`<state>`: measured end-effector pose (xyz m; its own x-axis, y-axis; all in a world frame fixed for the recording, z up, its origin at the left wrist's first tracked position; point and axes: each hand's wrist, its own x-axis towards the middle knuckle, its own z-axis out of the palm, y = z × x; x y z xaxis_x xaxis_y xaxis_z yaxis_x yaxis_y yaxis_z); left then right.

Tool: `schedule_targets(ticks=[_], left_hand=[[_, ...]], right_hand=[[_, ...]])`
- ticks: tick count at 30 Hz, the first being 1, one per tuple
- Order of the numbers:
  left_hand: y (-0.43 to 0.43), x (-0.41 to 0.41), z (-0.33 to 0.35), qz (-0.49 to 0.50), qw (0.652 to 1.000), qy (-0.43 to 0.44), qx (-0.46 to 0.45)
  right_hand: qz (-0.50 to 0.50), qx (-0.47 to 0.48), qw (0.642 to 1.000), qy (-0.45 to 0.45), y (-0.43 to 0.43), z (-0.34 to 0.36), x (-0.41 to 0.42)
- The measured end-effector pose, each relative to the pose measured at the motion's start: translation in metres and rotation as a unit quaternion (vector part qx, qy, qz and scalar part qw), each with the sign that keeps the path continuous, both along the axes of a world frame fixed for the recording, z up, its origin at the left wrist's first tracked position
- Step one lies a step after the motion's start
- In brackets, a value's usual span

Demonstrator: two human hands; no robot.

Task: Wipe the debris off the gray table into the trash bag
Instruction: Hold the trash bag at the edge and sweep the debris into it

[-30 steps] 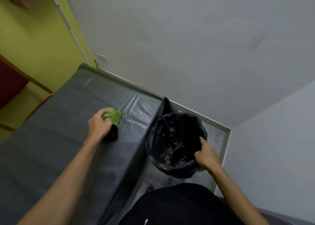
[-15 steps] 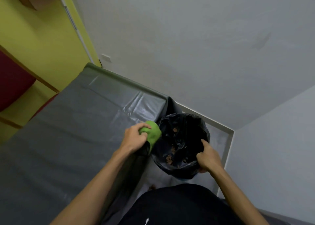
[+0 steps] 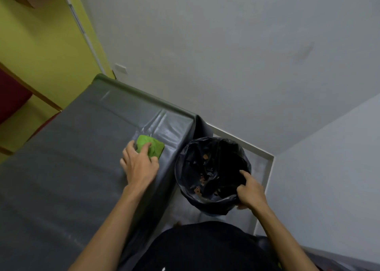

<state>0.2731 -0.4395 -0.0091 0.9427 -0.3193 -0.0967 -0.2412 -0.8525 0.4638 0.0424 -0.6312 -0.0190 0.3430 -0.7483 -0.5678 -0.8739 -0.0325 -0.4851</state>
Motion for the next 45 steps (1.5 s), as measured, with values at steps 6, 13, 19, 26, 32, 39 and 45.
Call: schedule_targets(ticks=[6,13,19,26,32,39,45], left_hand=[[-0.01,-0.05,-0.005,-0.172,0.978,0.035,-0.112],[-0.034,-0.081,-0.033,-0.267,0.93,0.252,-0.031],[-0.063,-0.093,-0.039,-0.27,0.905,0.327,0.034],[-0.101,-0.128,-0.053,-0.314,0.919,0.225,0.079],[-0.119,-0.123,-0.102,-0.246,0.921,0.288,0.091],[-0.119,-0.102,-0.197,-0.129,0.889,0.422,0.12],[-0.118,-0.082,-0.308,-0.065,0.873,0.468,0.118]], right_hand=[[-0.051,-0.041,0.996,-0.065,-0.002,0.001,-0.028],[-0.1,-0.051,0.988,-0.104,-0.006,-0.015,-0.074],[-0.147,-0.016,0.986,-0.082,-0.019,-0.042,-0.1],[-0.204,0.072,0.976,-0.028,-0.018,-0.082,-0.123],[-0.147,0.112,0.983,0.012,-0.049,-0.13,-0.123],[-0.023,0.162,0.984,0.068,-0.085,-0.204,-0.094],[0.042,0.16,0.98,0.113,-0.104,-0.304,-0.058]])
